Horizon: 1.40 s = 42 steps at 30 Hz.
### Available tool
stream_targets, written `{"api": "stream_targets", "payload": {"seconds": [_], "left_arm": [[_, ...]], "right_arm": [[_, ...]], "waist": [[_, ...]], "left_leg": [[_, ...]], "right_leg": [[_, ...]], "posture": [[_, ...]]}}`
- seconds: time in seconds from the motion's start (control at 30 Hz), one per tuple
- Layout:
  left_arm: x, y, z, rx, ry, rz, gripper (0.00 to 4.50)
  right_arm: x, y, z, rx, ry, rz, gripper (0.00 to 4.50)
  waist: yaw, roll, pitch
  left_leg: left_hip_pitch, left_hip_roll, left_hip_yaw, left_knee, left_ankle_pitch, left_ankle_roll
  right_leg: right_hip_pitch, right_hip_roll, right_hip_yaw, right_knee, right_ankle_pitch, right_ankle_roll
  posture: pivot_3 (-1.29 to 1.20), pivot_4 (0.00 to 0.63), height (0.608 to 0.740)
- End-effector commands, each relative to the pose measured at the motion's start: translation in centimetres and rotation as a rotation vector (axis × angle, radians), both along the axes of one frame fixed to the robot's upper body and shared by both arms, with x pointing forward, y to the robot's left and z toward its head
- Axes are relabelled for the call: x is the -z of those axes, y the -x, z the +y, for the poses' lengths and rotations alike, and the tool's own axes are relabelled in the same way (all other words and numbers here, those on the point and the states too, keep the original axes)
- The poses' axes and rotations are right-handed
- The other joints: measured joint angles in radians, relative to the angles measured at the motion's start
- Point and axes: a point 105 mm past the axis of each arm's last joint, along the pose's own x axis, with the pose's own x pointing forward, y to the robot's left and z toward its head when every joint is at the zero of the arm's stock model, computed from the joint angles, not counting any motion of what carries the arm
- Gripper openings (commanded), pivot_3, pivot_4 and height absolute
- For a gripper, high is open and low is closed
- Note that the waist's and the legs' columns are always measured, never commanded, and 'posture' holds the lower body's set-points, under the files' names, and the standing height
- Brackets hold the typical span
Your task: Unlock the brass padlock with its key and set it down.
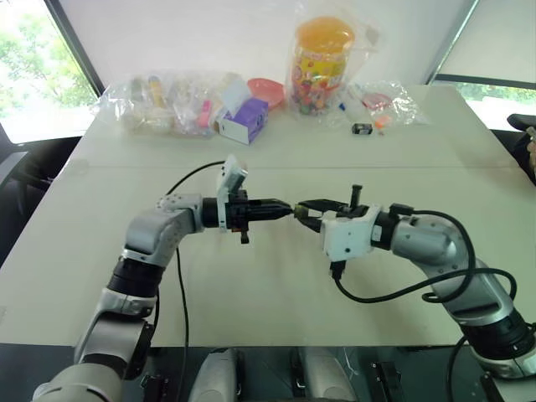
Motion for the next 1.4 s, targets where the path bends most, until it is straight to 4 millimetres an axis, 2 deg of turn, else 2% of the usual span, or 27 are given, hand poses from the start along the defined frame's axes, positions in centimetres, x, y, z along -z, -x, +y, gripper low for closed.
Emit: {"api": "stream_targets", "payload": {"seconds": [0.03, 0.13, 0.4, 0.57, 0.67, 0.87, 1.17, 1.23, 1.27, 1.33, 1.4], "left_arm": [[-1.6, 0.5, -0.2, 0.024, 0.046, 0.018, 2.43], [-1.6, 0.3, -0.3, 0.012, 0.049, 0.023, 3.87], [-1.4, -0.8, -1.0, -0.031, 0.073, 0.017, 3.87], [-0.8, -0.8, -1.6, -0.023, 0.057, 0.004, 3.87], [-0.6, -0.6, -1.7, -0.009, 0.056, 0.01, 3.06], [-0.4, -0.1, -2.1, 0.025, 0.054, 0.018, 0.04], [-0.3, -0.3, -2.0, 0.018, 0.027, 0.008, 0.04], [-0.3, -0.3, -2.0, 0.02, 0.028, 0.003, 0.0], [-0.4, -0.3, -1.9, 0.019, 0.027, -0.001, 0.0], [-0.5, -0.3, -1.5, 0.016, 0.024, -0.009, 0.0], [-0.6, -0.4, -1.1, 0.013, 0.014, -0.018, 0.0]], "right_arm": [[-1.5, 0.2, 0.5, -0.033, -0.016, -0.084, 0.69], [-1.4, 0.2, 0.4, -0.038, -0.003, -0.089, 0.69], [-1.2, 0.1, 0.4, -0.042, 0.006, -0.09, 0.69], [-1.1, 0.1, 0.3, -0.047, 0.021, -0.092, 0.69], [-1.1, 0.1, 0.3, -0.045, 0.024, -0.095, 0.69], [-1.3, 0.1, 0.3, -0.046, 0.024, -0.1, 0.69], [-1.2, 0.1, 0.3, -0.046, 0.018, -0.064, 0.69], [-1.1, 0.0, 0.1, -0.022, -0.024, 0.02, 1.73], [-1.0, 0.0, 0.0, -0.019, -0.018, 0.023, 2.1], [-0.8, -0.1, -0.6, 0.01, -0.023, 0.059, 3.19], [-1.1, 0.1, -1.5, 0.055, -0.084, 0.168, 4.28]], "waist": [[0.003, 0.0, 0.0], [0.008, 0.0, 0.0], [0.005, 0.0, 0.0], [0.005, 0.0, 0.0], [0.005, 0.0, 0.0], [0.005, 0.0, 0.0], [0.005, 0.0, 0.0], [0.005, 0.0, 0.0], [0.005, 0.0, 0.0], [0.005, 0.0, 0.0], [0.006, 0.0, 0.0]], "left_leg": [[0.0, 0.0, 0.0, 0.0, 0.0, 0.0], [0.0, -0.001, 0.0, 0.0, 0.0, 0.0], [0.0, -0.001, 0.0, 0.0, 0.0, -0.001], [0.0, -0.001, 0.0, 0.0, 0.0, -0.001], [0.0, -0.001, 0.0, 0.0, 0.0, -0.001], [0.0, -0.001, 0.0, 0.0, 0.0, -0.001], [0.0, -0.001, 0.0, 0.0, 0.0, -0.001], [0.0, -0.001, 0.0, 0.0, 0.0, -0.001], [0.0, -0.001, 0.0, 0.0, 0.0, -0.001], [0.0, -0.001, 0.0, 0.0, 0.0, -0.001], [0.0, -0.001, 0.0, 0.0, 0.0, -0.001]], "right_leg": [[0.0, 0.0, 0.0, 0.0, 0.0, 0.0], [0.0, -0.002, 0.0, 0.0, 0.0, 0.0], [0.0, -0.002, 0.0, 0.0, 0.0, 0.0], [0.0, -0.002, 0.0, 0.0, 0.0, 0.0], [0.0, -0.002, 0.0, 0.0, 0.0, 0.0], [0.0, -0.002, 0.0, 0.0, 0.0, 0.0], [0.0, -0.002, 0.0, 0.0, 0.0, 0.0], [0.0, -0.002, 0.0, 0.0, 0.0, 0.0], [0.0, -0.002, 0.0, 0.0, 0.0, 0.0], [0.0, -0.002, 0.0, 0.0, 0.0, 0.0], [0.0, -0.002, 0.0, 0.0, 0.0, 0.0]], "posture": [[0.0, 0.15, 0.735], [0.0, 0.15, 0.735], [0.0, 0.15, 0.735], [0.0, 0.15, 0.735], [0.0, 0.15, 0.735], [0.0, 0.15, 0.735], [0.0, 0.15, 0.735], [0.0, 0.15, 0.735], [0.0, 0.15, 0.735], [0.0, 0.15, 0.735], [0.0, 0.15, 0.735]]}}
